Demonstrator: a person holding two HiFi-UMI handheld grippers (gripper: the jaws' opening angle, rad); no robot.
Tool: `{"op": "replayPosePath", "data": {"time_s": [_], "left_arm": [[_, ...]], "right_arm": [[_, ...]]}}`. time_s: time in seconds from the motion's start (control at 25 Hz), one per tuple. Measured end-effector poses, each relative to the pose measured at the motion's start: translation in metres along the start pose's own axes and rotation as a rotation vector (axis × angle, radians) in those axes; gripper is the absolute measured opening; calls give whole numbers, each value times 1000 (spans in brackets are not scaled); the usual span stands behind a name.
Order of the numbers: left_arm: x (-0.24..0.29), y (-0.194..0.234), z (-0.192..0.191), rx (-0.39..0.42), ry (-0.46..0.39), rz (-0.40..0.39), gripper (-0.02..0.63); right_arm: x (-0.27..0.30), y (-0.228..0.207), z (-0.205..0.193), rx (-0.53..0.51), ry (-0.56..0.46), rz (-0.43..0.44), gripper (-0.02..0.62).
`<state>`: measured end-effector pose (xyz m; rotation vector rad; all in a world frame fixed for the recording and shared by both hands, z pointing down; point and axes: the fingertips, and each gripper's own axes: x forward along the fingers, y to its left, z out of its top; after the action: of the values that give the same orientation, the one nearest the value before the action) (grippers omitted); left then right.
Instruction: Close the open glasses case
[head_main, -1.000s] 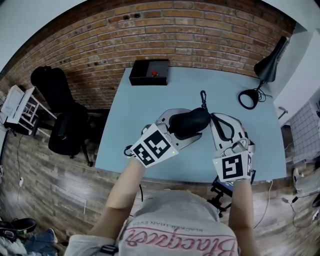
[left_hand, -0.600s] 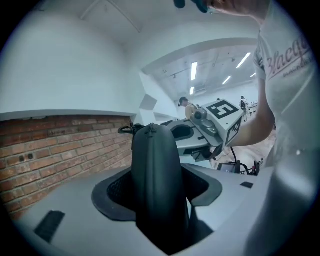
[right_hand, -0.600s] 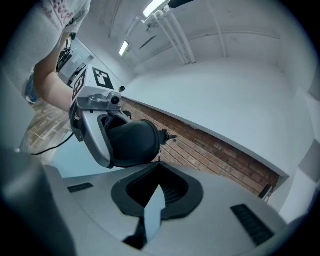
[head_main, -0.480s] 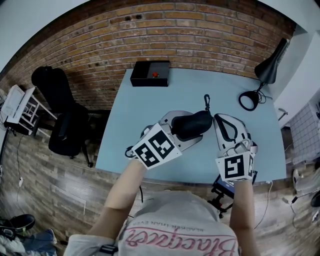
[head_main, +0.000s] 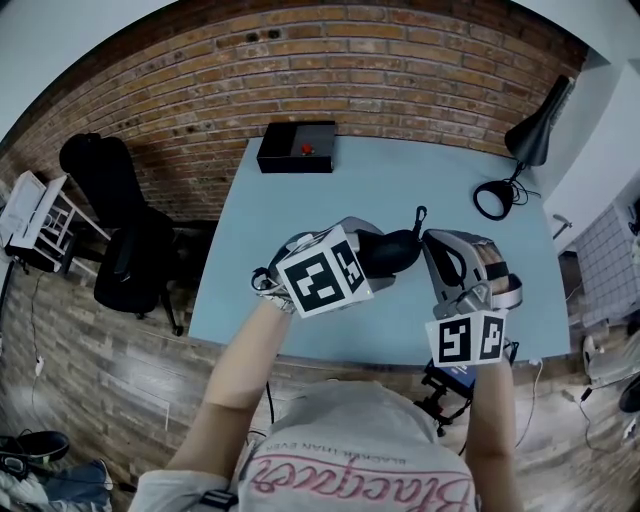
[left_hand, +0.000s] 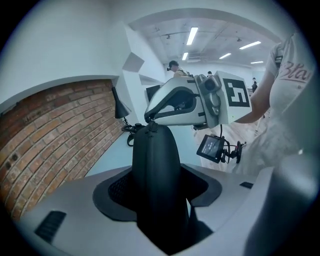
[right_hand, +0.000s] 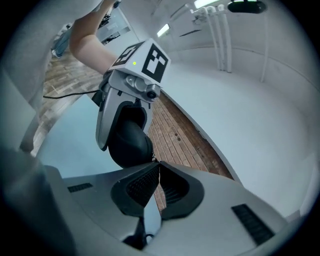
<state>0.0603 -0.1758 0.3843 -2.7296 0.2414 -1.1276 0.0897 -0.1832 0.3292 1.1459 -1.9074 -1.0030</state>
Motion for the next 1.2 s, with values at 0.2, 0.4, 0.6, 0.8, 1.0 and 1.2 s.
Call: {"op": "replayPosePath", "data": {"time_s": [0.2,0.4,0.6,0.8,1.0,1.2], "left_arm": [[7,0,-15,54,142,6,267],[13,2,-26,77,226,15,267],[13,2,-31,53,198,23,268],[9,5,-30,-54,54,42,270],[5,7,-20,-183,-171,35,270],[-6,14,-6,-286,-358,52,270]], "right_arm": [[6,13,5,-209,34,39,20],[14,24,8,-373,70,55,21],[16,27,10,-319,61,30,23],[8,-1,10,48,5,-51,21],[-2,-27,6,437,-101,-68,23],[-9,-23,-8,858,-202,44,107]]}}
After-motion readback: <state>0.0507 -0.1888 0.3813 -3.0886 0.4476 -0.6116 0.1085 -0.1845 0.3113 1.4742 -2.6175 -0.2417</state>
